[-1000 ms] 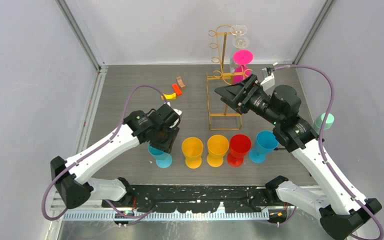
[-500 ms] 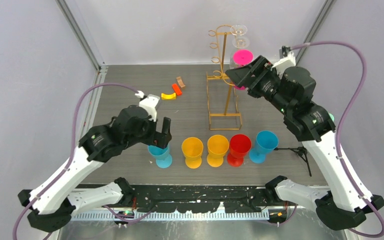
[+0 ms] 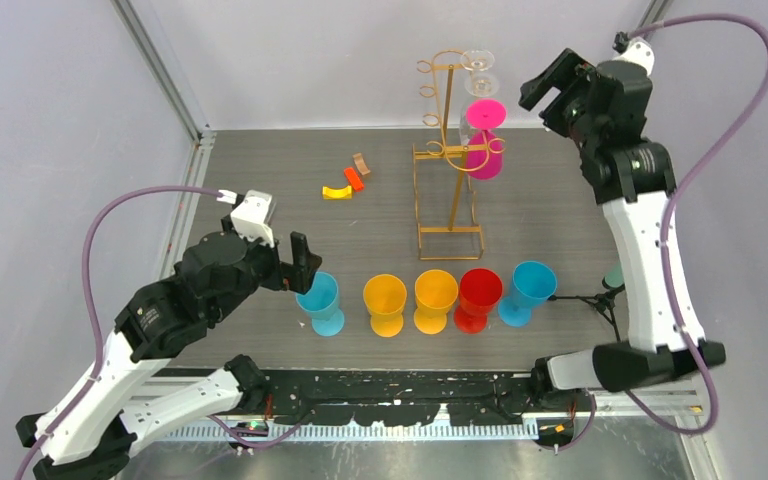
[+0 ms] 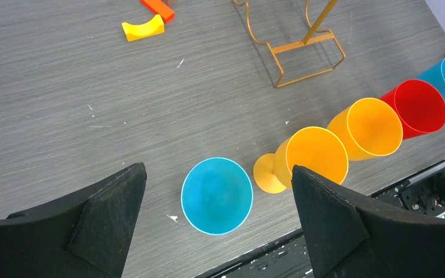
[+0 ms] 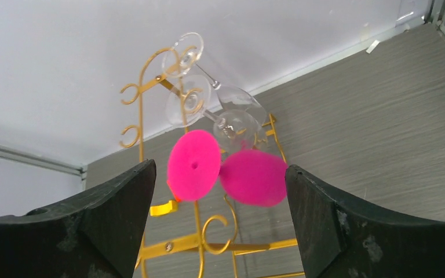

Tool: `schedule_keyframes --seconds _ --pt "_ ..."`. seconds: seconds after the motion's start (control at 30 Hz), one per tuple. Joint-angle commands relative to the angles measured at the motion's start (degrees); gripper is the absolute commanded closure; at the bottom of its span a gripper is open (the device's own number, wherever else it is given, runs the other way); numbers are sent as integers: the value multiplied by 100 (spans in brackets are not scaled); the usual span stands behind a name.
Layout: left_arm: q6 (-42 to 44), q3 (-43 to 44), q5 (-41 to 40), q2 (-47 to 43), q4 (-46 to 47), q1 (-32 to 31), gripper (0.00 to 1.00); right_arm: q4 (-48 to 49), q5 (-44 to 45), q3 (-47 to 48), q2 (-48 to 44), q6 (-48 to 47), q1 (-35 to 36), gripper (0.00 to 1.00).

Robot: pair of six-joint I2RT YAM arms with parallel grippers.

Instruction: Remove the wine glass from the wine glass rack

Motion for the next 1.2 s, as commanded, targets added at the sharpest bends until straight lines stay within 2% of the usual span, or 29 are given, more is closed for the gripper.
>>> schedule_keyframes --seconds 0.0,0.27,0.4,0.5,0.67,0.8,0.87,1.0,1.17 --pt "182 -20 -204 -31 413 -21 0 -479 -1061 748 720 -200 -285 14" --pt "320 49 -214 81 415 -20 0 -706 -2027 1078 1523 -33 -449 22" --pt "339 72 -204 134 428 -20 0 -698 -2264 1093 1775 45 -464 35" --pt "339 88 -196 149 424 -20 0 -649 -2224 1068 1862 74 -463 43" --pt "330 97 -187 134 436 -20 0 -521 -2024 987 1849 99 -463 45" --pt "330 98 -177 129 455 -20 0 -504 -1860 940 1841 95 -463 52" --pt "322 99 -179 140 455 -20 0 -500 -1806 906 1835 89 -463 58" --pt "314 101 -178 155 450 -20 0 -473 -1744 882 1804 106 -463 77" --pt "312 114 -182 156 454 -20 0 -338 -1669 837 1681 135 -463 87"
